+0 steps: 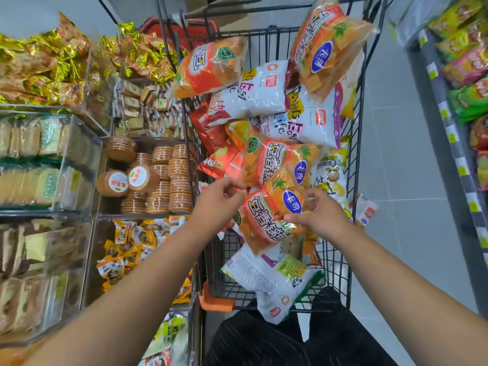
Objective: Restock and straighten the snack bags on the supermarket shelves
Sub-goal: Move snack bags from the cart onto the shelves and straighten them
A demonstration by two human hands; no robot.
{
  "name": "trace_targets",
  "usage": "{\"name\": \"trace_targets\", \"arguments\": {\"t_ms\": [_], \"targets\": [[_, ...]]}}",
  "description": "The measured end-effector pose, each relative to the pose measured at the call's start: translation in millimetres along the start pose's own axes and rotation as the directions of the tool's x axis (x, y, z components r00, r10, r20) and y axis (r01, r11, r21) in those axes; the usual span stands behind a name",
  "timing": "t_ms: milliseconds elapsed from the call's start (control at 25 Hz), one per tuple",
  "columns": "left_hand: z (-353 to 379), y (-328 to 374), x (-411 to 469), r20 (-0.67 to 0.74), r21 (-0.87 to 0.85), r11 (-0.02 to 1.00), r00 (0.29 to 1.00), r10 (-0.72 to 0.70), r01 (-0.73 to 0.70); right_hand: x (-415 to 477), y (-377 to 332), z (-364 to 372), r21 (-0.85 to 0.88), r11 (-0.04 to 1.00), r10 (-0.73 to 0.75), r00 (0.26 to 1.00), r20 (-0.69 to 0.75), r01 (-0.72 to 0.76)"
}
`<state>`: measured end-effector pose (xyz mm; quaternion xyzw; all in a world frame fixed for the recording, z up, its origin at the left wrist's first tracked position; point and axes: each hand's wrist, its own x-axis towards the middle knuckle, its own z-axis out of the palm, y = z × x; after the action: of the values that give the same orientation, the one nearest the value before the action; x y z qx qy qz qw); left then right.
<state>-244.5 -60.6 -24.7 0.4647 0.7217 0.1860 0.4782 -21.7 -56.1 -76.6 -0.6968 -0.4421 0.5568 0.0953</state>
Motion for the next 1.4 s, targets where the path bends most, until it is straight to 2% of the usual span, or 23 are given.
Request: {"name": "trace_targets", "arguments": {"t_ms": [40,80,120,200,280,320,440,520,600,680,800,880,1120,1320,1400], "targets": [[-5,11,21,-0.066,0.128,0.987,0.992,0.104,-0.095,-1,2,-3,0.015,1.000,-0.001,1.000,-0.008,0.001],[-6,21,44,-0.058,0.264,0.944,0.973,0.221,-0.199,-1,6,-5,0.029,1.000,0.010,1.000,-0.017,-0.009],[-3,33,65,0.019,0.389,0.874,0.951,0.308,-0.291,-1,9,-7,0.035,0.999,0.027,0.999,-0.028,-0.026],[10,57,98,0.231,0.578,0.688,0.897,0.377,-0.438,0,18,-10,0.050,0.997,0.056,0.997,-0.055,-0.053],[25,70,119,0.401,0.689,0.501,0.851,0.339,-0.524,0,25,-14,0.092,0.994,0.070,0.993,-0.093,-0.062],[32,71,127,0.446,0.717,0.451,0.847,0.289,-0.531,-1,29,-16,0.119,0.991,0.077,0.990,-0.115,-0.064],[40,65,136,0.412,0.806,0.391,0.896,0.165,-0.443,-4,42,-8,0.326,0.943,0.127,0.975,-0.183,-0.062],[38,54,132,0.356,0.850,0.366,0.925,0.130,-0.379,-6,54,4,0.458,0.886,0.213,0.940,-0.267,-0.071],[33,38,123,0.305,0.842,0.439,0.948,0.093,-0.314,-7,63,17,0.614,0.783,0.312,0.914,-0.259,-0.094],[28,22,111,0.260,0.774,0.590,0.965,0.034,-0.229,-8,63,29,0.745,0.657,0.346,0.924,-0.163,-0.115],[22,3,94,0.209,0.530,0.843,0.977,-0.031,-0.087,-5,54,42,0.737,0.659,0.316,0.944,-0.094,-0.147],[18,-9,82,0.172,0.381,0.924,0.983,-0.064,-0.007,-4,46,46,0.710,0.685,0.310,0.948,-0.078,-0.166],[2,-34,45,0.087,0.057,0.996,0.994,-0.071,0.067,-23,25,18,0.631,0.772,0.274,0.937,-0.218,-0.078],[26,-2,16,0.134,-0.025,0.999,0.990,-0.038,0.041,-60,44,-40,0.714,0.701,0.153,0.978,-0.142,-0.005],[42,14,7,0.161,-0.047,0.999,0.987,-0.004,0.012,-82,56,-62,0.716,0.696,0.106,0.980,-0.169,0.048]]}}
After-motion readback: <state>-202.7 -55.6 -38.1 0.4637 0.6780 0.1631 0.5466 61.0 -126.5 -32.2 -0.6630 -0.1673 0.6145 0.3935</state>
